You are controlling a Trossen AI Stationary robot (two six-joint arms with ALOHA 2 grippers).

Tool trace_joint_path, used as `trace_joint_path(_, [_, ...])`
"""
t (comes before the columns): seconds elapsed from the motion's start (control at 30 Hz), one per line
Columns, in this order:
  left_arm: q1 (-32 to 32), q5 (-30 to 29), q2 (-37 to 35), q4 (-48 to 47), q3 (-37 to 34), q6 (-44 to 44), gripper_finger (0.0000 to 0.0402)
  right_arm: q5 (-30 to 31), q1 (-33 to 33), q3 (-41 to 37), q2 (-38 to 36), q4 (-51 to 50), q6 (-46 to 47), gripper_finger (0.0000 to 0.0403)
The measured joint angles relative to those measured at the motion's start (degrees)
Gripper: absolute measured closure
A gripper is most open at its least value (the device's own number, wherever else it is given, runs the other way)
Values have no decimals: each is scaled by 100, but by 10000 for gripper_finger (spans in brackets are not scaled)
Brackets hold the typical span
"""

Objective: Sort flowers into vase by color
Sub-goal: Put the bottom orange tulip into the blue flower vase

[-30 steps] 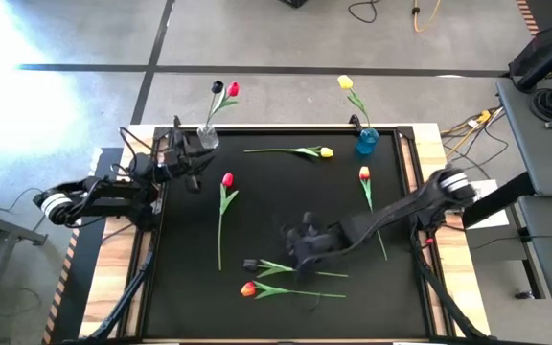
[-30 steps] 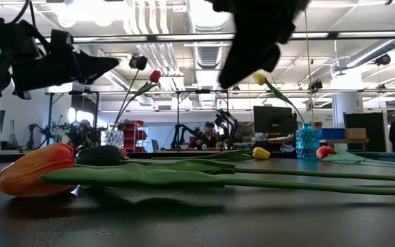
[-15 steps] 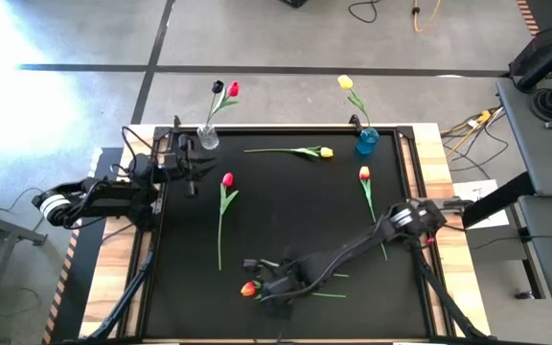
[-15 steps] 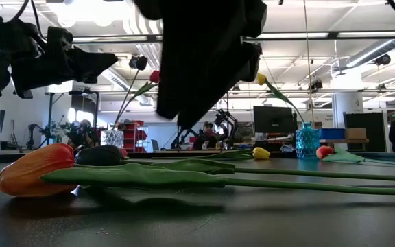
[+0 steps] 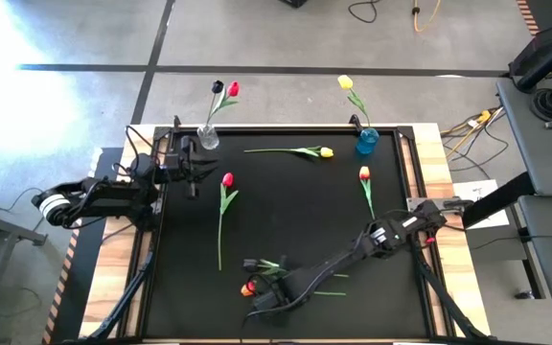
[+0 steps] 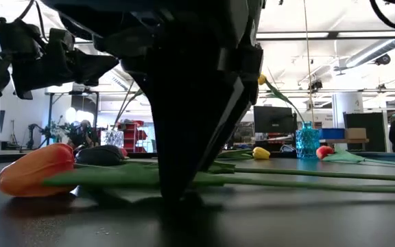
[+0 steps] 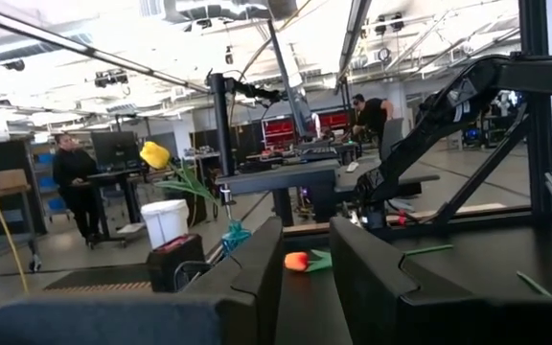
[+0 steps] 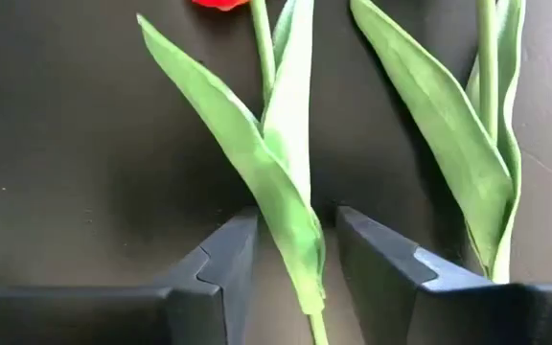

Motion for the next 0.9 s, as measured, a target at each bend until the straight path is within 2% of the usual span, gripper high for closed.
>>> trace_joint_path(0.1, [0,-3,-3,94,0,34,326,-179,-103,-2,-35,-30,-222,313])
trace_joint_path(0.2, [0,-4,-17,165,0,4,326,-394,-224,0,-101,-125,-544,373])
trace_joint_path(0.37, [0,-5,-39,220,0,-107,326,-430,-431,0,-516,-334,-1166,388])
trace_joint_path(0.43, [0,-5,-70,228,0,-174,326,-246,-508,1,-771,-376,-1337,388])
trace_joint_path(0.53, [0,-5,-153,246,0,-303,326,381,-586,0,-1246,-443,-1493,388])
trace_joint_path(0.7, [-1,-7,-331,273,0,-358,326,1901,-658,-169,-2167,-737,-1558,389])
trace_joint_path(0.83, [-1,-5,-420,265,65,-448,326,3076,-741,-748,-2952,-726,-1588,390])
trace_joint_path(0.9, [-2,-5,-441,277,81,-467,326,3472,-819,-1192,-3407,-675,-1590,390])
